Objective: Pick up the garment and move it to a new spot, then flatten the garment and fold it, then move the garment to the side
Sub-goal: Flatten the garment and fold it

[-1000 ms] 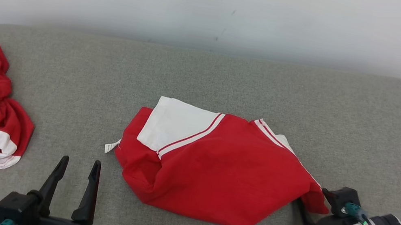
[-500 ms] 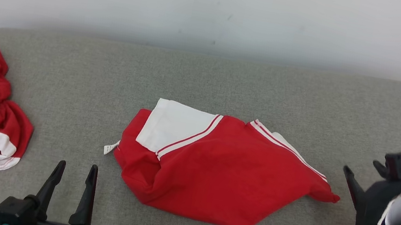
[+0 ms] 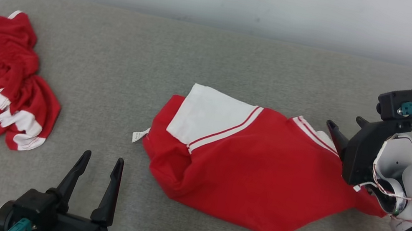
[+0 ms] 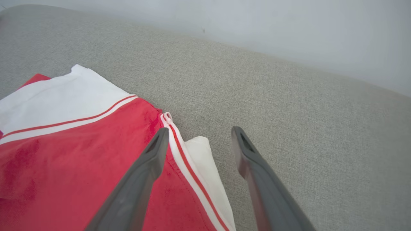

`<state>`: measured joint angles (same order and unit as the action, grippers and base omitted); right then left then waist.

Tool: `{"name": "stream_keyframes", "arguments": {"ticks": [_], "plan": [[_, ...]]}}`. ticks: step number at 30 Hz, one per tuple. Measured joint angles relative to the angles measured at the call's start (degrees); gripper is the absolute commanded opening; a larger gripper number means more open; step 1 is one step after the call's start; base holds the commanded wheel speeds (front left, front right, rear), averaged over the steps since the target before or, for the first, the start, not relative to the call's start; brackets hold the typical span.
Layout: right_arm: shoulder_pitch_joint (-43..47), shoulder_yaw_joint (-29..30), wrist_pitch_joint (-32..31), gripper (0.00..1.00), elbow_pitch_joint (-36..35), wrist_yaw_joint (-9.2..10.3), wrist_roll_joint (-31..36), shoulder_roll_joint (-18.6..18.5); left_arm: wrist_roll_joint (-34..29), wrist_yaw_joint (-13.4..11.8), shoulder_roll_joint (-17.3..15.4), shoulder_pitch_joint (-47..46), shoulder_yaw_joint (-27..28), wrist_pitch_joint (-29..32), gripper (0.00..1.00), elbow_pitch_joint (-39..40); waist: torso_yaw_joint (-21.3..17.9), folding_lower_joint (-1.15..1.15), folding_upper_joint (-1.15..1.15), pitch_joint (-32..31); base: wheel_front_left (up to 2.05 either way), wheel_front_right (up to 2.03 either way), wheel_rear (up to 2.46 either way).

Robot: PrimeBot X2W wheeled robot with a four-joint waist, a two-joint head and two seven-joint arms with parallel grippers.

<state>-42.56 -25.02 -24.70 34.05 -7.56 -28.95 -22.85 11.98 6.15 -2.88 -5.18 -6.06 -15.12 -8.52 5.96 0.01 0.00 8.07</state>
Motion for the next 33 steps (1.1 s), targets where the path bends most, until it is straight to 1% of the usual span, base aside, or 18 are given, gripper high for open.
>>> {"name": "stream_keyframes", "arguments": {"ticks": [3, 6, 10, 14, 15, 16, 17, 24, 26, 30, 33], "plan": [[-2.57, -0.75, 0.02, 1.00, 3.85, 0.00, -1.52, 0.91, -0.05, 0.25, 0.00, -0.36, -0.85, 0.00, 1.00, 0.25, 1.63, 0.00, 0.00, 1.18, 0.00, 0.00, 0.00], [-5.11, -2.66, -0.09, 1.00, 6.83, 0.00, -1.88, 0.89, 0.01, 0.26, -0.02, -0.79, -1.45, 0.00, 1.00, 0.69, 3.19, 0.00, 0.00, 2.47, 0.00, 0.00, 0.00], [-6.75, -4.27, -1.83, 1.00, 11.01, 0.00, -3.57, 1.40, 0.05, 0.26, -0.01, -1.48, -2.20, 0.00, 1.00, 1.30, 4.88, 0.00, 0.00, 4.39, 0.00, 0.00, 0.00], [-7.11, -6.75, -3.53, 1.00, 12.41, 0.00, -6.31, 2.61, 0.05, 0.23, -0.01, -1.86, -2.32, 0.00, 1.00, 1.64, 6.00, 0.01, 0.00, 6.17, 0.00, 0.00, 0.00], [-7.22, -7.54, -3.33, 0.53, 12.27, 0.00, -6.68, 2.68, 0.05, 0.15, -0.01, -1.97, -2.30, 0.00, 1.00, 1.65, 6.18, 0.00, 0.00, 6.52, 0.00, 0.00, 0.00], [-7.39, -8.23, -2.77, 0.24, 12.06, 0.00, -7.04, 2.61, 0.05, -0.04, -0.01, -2.05, -2.30, 0.00, 1.00, 1.65, 6.32, 0.00, 0.00, 6.84, 0.00, 0.00, 0.00], [-7.60, -9.11, -2.14, 0.00, 11.81, 0.00, -7.27, 2.43, 0.05, -0.09, -0.01, -2.16, -2.25, 0.00, 1.00, 1.64, 6.40, 0.00, 0.00, 7.07, 0.00, 0.00, 0.00], [-8.82, -15.73, 4.08, 0.00, 10.62, 0.00, -6.42, 0.68, 0.05, -0.34, 0.01, -2.61, -1.48, 0.01, 1.00, 1.15, 5.55, 0.00, 0.00, 6.35, 0.00, 0.00, 0.00], [-9.49, -17.38, 6.95, 0.00, 10.01, 0.00, -6.28, 0.54, 0.04, -0.35, 0.00, -2.61, -1.12, 0.00, 1.00, 0.98, 5.21, -0.01, 0.00, 5.72, 0.00, 0.00, 0.00], [-12.31, -19.67, 17.42, 0.00, 8.79, 0.00, -3.90, 0.30, 0.00, -0.35, 0.00, -2.53, -0.46, 0.00, 1.00, 0.42, 4.55, 0.00, 0.00, 4.29, 0.00, 0.00, 0.00], [-14.52, -21.16, 28.02, 0.00, 8.25, 0.00, -0.24, 0.41, -0.33, -0.35, 0.01, -2.24, 0.08, 0.00, 1.00, 0.13, 4.00, -0.01, 0.00, 3.06, 0.00, 0.00, 0.00]]}}
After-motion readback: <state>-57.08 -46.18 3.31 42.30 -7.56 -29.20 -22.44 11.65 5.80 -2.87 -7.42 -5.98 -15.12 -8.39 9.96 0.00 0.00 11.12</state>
